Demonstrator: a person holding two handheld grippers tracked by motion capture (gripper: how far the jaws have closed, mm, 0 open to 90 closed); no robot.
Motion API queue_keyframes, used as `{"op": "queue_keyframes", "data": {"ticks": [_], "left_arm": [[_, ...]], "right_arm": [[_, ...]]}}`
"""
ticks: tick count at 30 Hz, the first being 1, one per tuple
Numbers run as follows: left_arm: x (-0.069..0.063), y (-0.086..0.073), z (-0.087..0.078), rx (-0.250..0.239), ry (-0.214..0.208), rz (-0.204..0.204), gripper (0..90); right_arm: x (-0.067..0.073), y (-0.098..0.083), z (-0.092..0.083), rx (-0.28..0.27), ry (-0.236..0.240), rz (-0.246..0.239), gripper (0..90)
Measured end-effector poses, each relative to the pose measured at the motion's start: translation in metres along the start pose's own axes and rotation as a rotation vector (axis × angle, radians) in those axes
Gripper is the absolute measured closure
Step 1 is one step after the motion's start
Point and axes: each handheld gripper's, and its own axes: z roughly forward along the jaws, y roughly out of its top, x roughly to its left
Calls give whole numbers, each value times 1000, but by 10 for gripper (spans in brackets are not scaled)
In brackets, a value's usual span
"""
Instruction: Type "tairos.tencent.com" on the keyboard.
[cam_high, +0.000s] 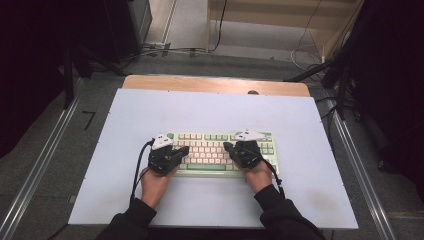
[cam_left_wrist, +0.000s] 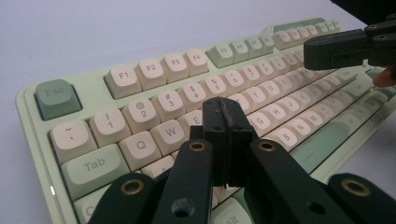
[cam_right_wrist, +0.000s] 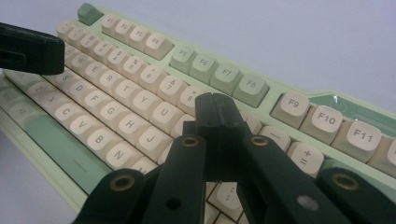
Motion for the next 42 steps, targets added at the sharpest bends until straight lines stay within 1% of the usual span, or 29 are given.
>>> {"op": "queue_keyframes", "data": {"ticks": [9,26,42], "left_arm": [[0,0,0,0,4,-1,900],[1,0,-1,-2,4,-3,900],[1,0,-1,-2,6,-2,900]], "right_arm": [[0,0,-4,-7,4,-2,878],[5,-2,-9,-19,17,-12,879],[11,-5,-9,-8,31,-28,878]]}}
